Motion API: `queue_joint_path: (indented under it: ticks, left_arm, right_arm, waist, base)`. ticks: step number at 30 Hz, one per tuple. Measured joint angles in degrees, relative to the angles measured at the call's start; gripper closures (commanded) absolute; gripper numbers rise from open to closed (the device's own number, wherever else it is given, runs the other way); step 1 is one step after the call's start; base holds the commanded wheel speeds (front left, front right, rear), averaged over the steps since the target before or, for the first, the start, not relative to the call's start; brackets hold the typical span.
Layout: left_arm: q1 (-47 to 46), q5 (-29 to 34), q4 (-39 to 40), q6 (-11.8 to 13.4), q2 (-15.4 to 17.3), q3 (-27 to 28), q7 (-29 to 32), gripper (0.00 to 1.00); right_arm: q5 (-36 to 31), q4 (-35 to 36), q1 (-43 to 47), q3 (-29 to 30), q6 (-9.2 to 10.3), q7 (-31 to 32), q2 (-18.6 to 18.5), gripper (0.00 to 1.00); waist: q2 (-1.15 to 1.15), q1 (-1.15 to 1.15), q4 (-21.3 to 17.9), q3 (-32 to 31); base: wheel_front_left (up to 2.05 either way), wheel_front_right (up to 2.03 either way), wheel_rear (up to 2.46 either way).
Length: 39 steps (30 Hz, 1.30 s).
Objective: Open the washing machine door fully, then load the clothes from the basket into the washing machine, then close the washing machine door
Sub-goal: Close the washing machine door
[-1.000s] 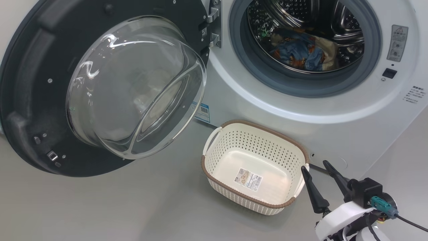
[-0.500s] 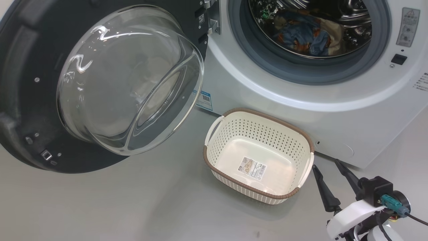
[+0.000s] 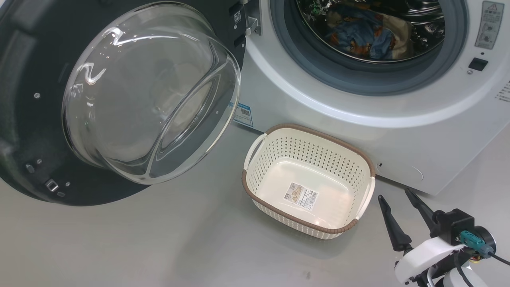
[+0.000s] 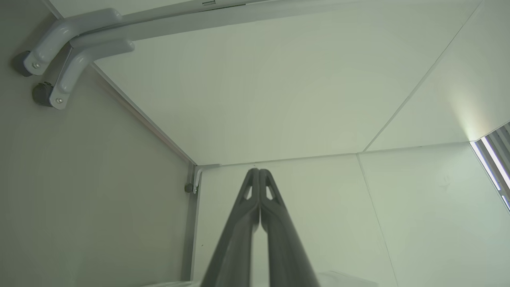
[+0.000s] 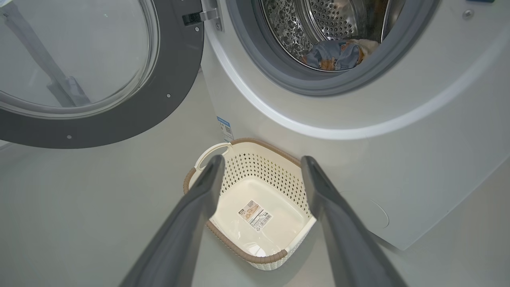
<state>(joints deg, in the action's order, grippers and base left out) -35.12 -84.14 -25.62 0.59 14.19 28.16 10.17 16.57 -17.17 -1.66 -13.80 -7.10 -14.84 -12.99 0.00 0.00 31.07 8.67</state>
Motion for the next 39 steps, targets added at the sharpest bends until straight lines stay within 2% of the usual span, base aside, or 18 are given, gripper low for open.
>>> queue_joint_path:
  ticks: [7, 11, 17, 31, 39]
  left_arm:
    - [-0.1, -2.5, -2.7, -2.1, 0.8, 0.1, 3.6, 1.0]
    - [-0.1, -2.6, -3.7, -4.1, 1.0, -1.5, 6.7, 1.0]
    - [0.0, -2.6, -4.5, -5.3, 1.9, -3.4, 10.1, 1.0]
    - [0.5, -2.7, -7.2, -6.5, 3.0, -5.9, 16.3, 1.0]
    - [1.0, -4.9, -7.6, -6.9, 3.4, -6.6, 21.1, 1.0]
  right_arm:
    - [0.0, 0.0, 0.0, -0.1, 0.0, 0.0, -1.1, 0.0]
    - [0.0, -0.2, 0.0, -0.1, 0.0, 0.0, -1.4, 0.0]
    - [0.0, -0.2, 0.3, -0.2, 0.0, 0.0, -1.5, 0.0]
    - [0.2, -0.2, 1.4, -0.3, 0.0, 0.0, -2.5, 0.0]
    - [0.3, 0.0, 2.1, 0.0, 0.01, 0.0, -2.6, 0.0]
  waist:
    - [0.0, 0.0, -0.6, 0.1]
    - [0.0, 0.0, -1.0, -0.2]
    - [0.0, 0.0, -1.6, -0.8]
    - [0.0, 0.0, -2.8, -1.7]
    - [0.0, 0.0, -2.9, -2.2]
  base:
    - [0.0, 0.0, 0.0]
    - [0.0, 0.0, 0.0]
    - [0.0, 0.0, 0.0]
    - [0.0, 0.0, 0.0]
    - [0.0, 0.0, 0.0]
